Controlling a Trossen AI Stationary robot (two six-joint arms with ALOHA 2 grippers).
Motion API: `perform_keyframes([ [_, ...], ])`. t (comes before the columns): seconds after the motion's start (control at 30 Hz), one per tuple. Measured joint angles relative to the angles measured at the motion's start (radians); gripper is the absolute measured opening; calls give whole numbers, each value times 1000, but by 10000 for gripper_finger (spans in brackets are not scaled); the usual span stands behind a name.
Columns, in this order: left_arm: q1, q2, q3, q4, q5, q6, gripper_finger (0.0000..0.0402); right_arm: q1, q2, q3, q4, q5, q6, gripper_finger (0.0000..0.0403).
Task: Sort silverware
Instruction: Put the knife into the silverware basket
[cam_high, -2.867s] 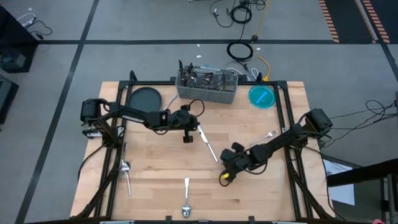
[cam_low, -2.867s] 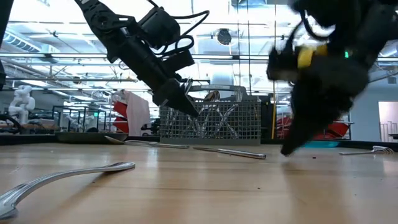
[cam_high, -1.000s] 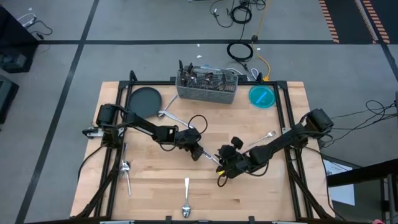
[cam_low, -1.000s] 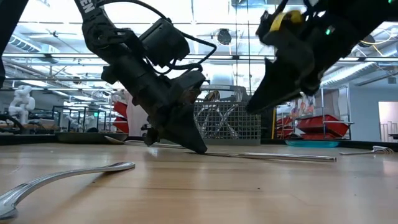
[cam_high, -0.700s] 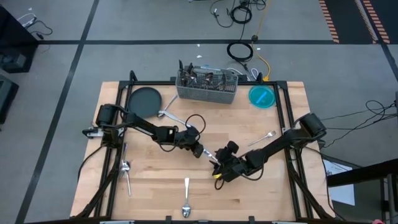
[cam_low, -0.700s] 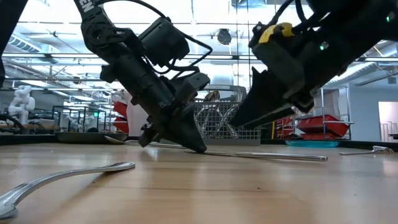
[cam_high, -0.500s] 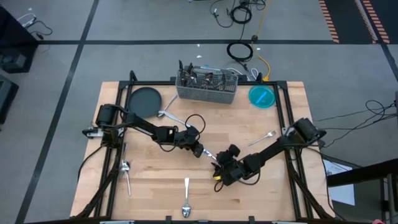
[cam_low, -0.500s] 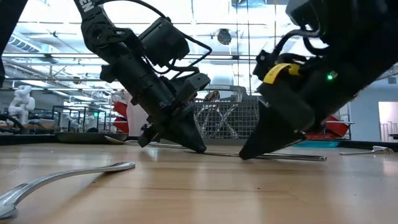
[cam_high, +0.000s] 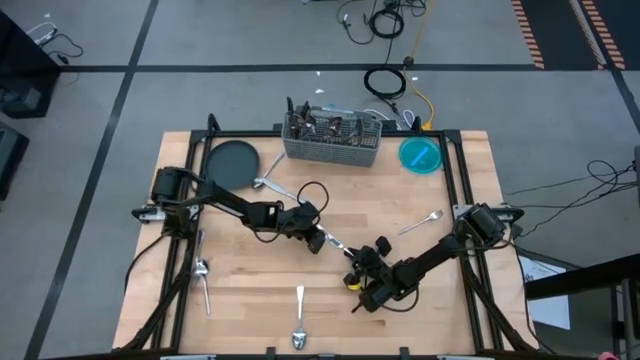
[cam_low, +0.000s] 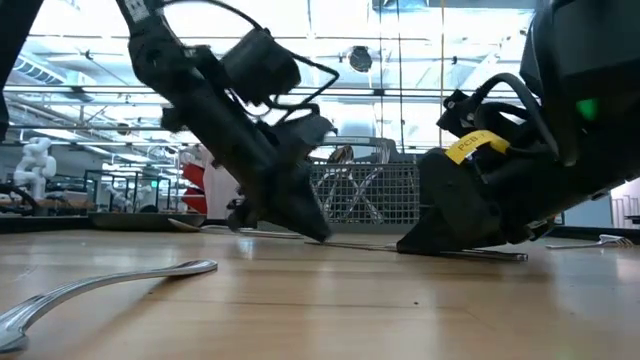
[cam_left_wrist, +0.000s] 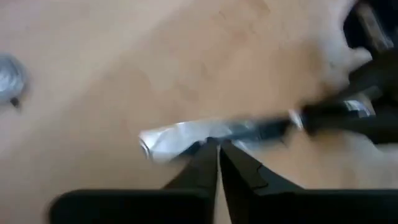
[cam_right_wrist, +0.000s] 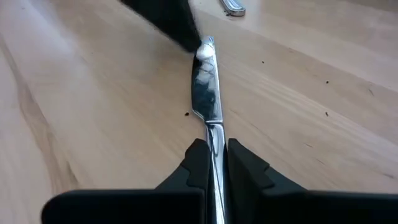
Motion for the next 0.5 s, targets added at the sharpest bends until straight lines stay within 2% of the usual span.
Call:
perform_keyframes([
  [0.2, 3, -198, 6, 9, -20, 167, 59, 1, -5, 6, -8, -3, 13, 21],
  [0.3, 4, -286, 4, -25, -34, 294, 73, -4, -44, 11, -22, -65, 15, 20],
  [0.5, 16, -390, 5, -144, -161, 337, 81, -16, -153, 3, -39, -123, -22, 14],
])
